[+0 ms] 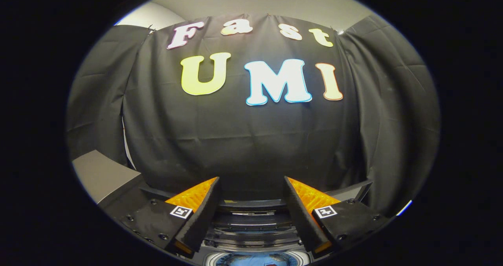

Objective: Put the clothes into the washing machine and then close the washing machine lid.

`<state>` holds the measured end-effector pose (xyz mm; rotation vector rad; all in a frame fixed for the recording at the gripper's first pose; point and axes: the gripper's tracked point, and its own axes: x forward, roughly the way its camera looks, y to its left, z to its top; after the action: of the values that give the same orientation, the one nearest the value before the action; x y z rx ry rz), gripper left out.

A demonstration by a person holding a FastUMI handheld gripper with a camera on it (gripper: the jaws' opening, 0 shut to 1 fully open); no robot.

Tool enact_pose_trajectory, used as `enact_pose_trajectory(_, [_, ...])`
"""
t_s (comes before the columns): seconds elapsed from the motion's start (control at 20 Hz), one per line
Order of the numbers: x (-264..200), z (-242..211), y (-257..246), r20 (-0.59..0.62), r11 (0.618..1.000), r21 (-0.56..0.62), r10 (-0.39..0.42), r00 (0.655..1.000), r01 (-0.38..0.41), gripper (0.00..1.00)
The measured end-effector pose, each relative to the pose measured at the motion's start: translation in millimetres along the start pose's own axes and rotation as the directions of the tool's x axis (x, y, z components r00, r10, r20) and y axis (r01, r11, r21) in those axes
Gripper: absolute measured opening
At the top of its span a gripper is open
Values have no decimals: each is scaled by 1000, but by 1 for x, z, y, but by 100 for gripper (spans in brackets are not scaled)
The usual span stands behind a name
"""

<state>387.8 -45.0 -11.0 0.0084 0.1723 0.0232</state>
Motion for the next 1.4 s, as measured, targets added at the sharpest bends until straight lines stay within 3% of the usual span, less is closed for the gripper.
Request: enact_pose_trajectory(1.4, [-93, -30, -1, 106, 1000, -8, 21, 994, -20, 97])
